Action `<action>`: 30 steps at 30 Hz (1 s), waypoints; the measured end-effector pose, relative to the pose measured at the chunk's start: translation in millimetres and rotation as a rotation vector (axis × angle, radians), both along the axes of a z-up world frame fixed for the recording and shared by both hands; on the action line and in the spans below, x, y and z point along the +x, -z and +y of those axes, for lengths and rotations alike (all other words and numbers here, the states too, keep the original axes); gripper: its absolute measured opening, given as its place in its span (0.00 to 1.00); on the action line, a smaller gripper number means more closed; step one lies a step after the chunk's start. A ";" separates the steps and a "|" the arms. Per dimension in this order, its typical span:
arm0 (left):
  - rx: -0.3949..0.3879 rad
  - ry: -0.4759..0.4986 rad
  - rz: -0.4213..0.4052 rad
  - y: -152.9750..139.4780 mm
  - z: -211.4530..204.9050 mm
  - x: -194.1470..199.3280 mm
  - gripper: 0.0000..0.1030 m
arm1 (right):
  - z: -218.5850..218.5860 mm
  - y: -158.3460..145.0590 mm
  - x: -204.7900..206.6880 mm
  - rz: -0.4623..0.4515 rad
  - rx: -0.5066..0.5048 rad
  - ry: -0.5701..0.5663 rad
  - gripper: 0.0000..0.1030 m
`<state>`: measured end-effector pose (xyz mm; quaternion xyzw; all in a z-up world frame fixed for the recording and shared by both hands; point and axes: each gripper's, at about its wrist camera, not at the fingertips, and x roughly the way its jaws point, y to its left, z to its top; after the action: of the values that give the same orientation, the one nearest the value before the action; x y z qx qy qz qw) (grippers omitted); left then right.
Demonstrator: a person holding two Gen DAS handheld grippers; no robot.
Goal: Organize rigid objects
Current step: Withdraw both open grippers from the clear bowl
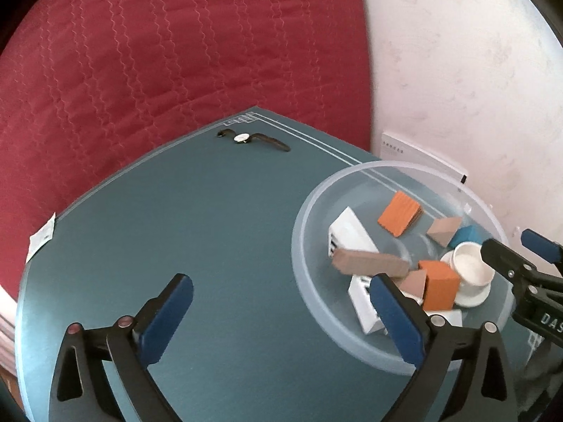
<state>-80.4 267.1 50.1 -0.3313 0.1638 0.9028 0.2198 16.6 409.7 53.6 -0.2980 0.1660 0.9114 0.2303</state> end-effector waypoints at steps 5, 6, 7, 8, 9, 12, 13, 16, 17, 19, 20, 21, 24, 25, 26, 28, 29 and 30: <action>-0.002 0.000 0.004 1.9 -8.9 2.0 0.99 | -18.4 -0.4 8.7 -0.035 -0.004 -0.035 0.95; 0.005 0.000 0.000 2.0 -11.2 2.0 0.99 | -22.2 -0.2 9.8 -0.045 -0.006 -0.042 0.96; 0.011 0.001 -0.005 1.9 -13.3 1.7 0.99 | -25.9 -0.2 10.8 -0.056 -0.013 -0.051 0.96; 0.017 0.002 -0.009 1.6 -14.3 1.0 0.99 | -29.4 -0.3 12.0 -0.063 -0.016 -0.056 0.96; 0.023 0.003 -0.013 1.6 -15.6 1.0 0.99 | -32.5 -0.2 12.7 -0.068 -0.015 -0.058 0.96; 0.037 0.003 -0.023 0.8 -19.5 1.7 0.99 | -44.9 -0.9 12.9 -0.093 0.017 -0.070 0.96; 0.038 0.003 -0.024 1.0 -20.3 1.7 0.99 | -49.1 -0.7 11.7 -0.106 0.035 -0.074 0.96; 0.040 0.006 -0.024 1.8 -23.3 5.9 0.99 | -58.4 0.4 10.4 -0.139 0.069 -0.078 0.96; 0.042 0.008 -0.024 1.5 -24.2 7.0 0.99 | -60.3 1.0 10.1 -0.147 0.075 -0.077 0.96; 0.045 0.012 -0.024 0.9 -25.6 8.0 0.99 | -63.9 2.0 9.5 -0.163 0.087 -0.073 0.96; 0.047 0.015 -0.024 0.6 -26.0 8.6 0.99 | -64.6 2.0 9.3 -0.166 0.090 -0.071 0.96; 0.048 0.017 -0.025 0.7 -27.2 9.2 0.99 | -65.3 1.7 9.3 -0.167 0.092 -0.069 0.96; 0.046 0.019 -0.028 1.7 -26.2 11.1 0.99 | -67.5 -0.2 8.5 -0.172 0.100 -0.068 0.96; 0.044 0.020 -0.026 1.9 -26.2 12.1 0.99 | -68.2 -0.6 8.3 -0.172 0.101 -0.070 0.96; 0.041 0.020 -0.023 2.3 -26.0 13.0 0.99 | -68.7 -0.8 7.8 -0.172 0.102 -0.072 0.97; 0.038 0.020 -0.023 2.9 -25.9 14.0 0.99 | -70.1 -0.7 7.2 -0.172 0.106 -0.078 0.97; 0.038 0.021 -0.024 2.9 -25.6 13.6 0.99 | -70.6 -0.5 6.9 -0.173 0.107 -0.079 0.96; 0.038 0.022 -0.024 2.7 -25.6 13.5 0.99 | -71.2 -0.4 6.5 -0.173 0.109 -0.080 0.96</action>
<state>-66.9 241.5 47.4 -0.3359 0.1476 0.8994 0.2378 23.1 338.5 53.9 -0.3691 0.0836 0.8984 0.2229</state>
